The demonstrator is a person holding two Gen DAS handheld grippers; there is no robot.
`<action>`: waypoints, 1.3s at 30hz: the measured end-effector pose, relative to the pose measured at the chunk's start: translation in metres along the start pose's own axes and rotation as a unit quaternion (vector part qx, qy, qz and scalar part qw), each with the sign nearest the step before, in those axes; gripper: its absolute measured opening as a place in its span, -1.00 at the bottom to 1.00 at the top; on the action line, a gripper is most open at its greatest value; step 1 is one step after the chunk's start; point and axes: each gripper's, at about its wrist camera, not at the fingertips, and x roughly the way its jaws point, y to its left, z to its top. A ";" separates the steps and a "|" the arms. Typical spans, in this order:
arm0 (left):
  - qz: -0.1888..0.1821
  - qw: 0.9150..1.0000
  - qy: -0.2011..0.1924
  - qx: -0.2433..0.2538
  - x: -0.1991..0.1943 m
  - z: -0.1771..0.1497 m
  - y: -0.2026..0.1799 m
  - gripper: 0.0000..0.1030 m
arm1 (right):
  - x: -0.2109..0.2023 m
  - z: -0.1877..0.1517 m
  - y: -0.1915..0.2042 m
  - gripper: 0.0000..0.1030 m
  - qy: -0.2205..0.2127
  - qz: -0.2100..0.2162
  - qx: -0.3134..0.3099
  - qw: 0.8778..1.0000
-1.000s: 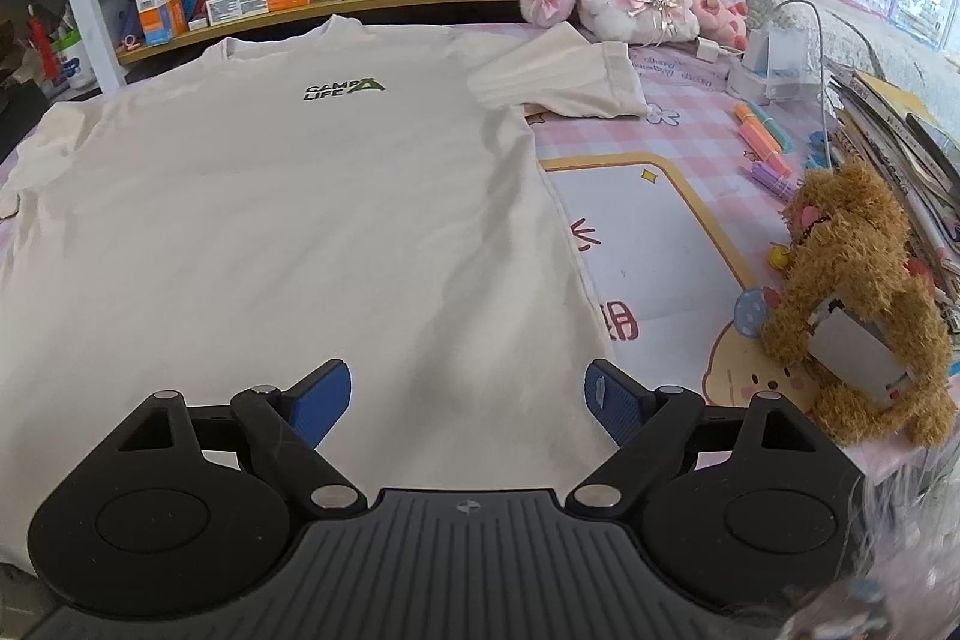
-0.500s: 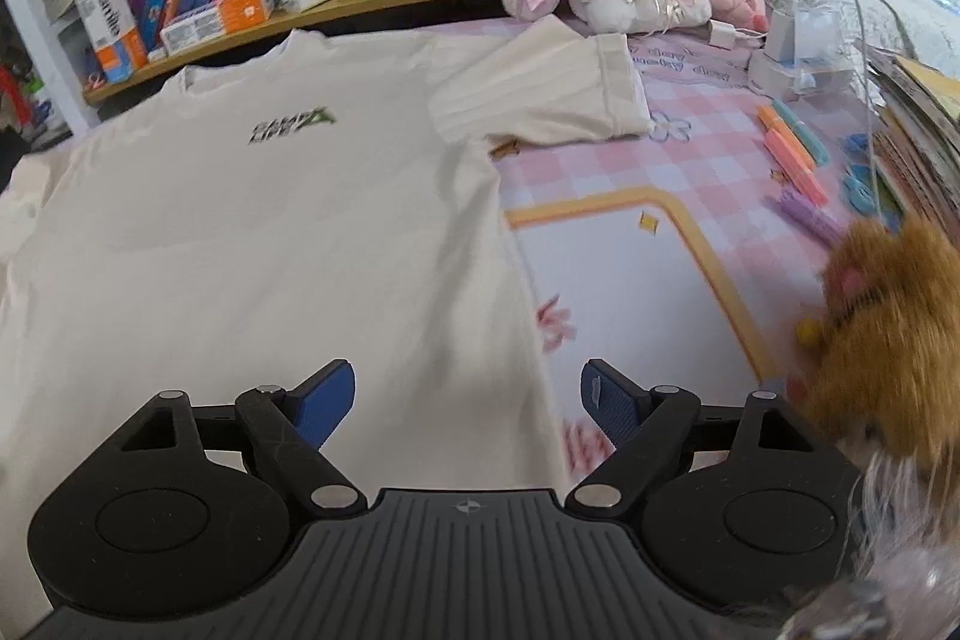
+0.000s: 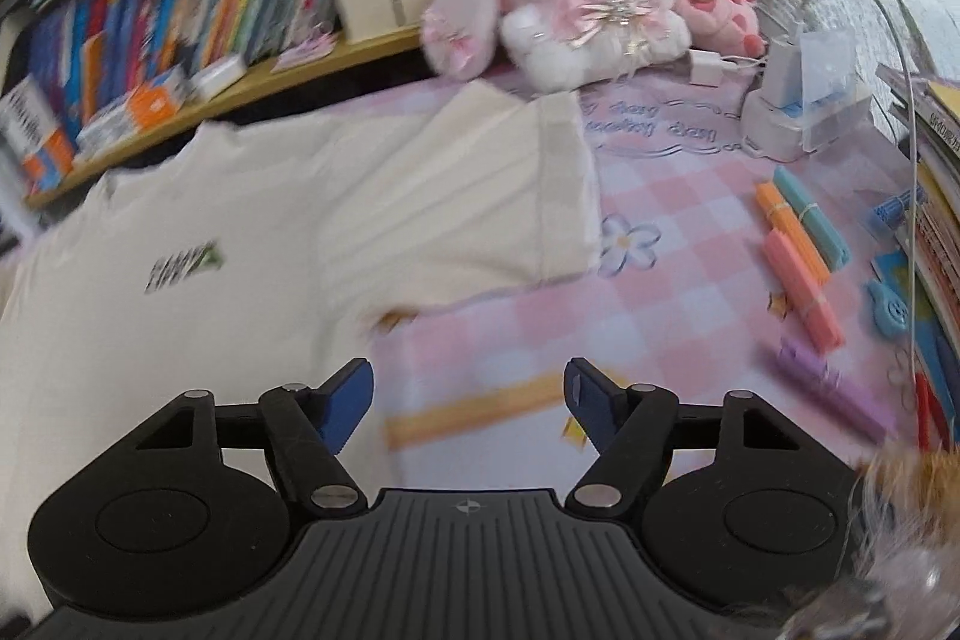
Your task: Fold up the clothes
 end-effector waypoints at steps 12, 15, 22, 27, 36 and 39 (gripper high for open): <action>0.023 0.999 0.016 -0.026 0.002 0.001 -0.007 0.82 | 0.040 0.037 -0.062 -0.12 0.017 0.027 0.162 0.986; 0.026 0.999 0.019 -0.023 0.001 0.001 -0.009 0.83 | 0.045 0.037 -0.076 -0.19 0.023 0.048 0.227 0.972; 0.028 0.999 0.023 -0.025 -0.002 -0.001 -0.010 0.84 | 0.055 0.042 -0.085 -0.71 0.022 0.042 0.303 0.952; 0.028 0.999 0.022 -0.023 -0.004 -0.003 -0.007 0.85 | 0.050 0.064 -0.047 -0.86 -0.013 0.022 0.219 0.975; 0.041 0.998 0.023 -0.031 -0.012 -0.011 0.004 0.85 | 0.050 0.072 0.036 -0.86 -0.018 0.065 0.029 0.997; 0.042 0.998 0.024 -0.041 -0.013 -0.013 0.009 0.85 | 0.053 0.060 0.058 -0.81 0.007 0.101 -0.027 0.994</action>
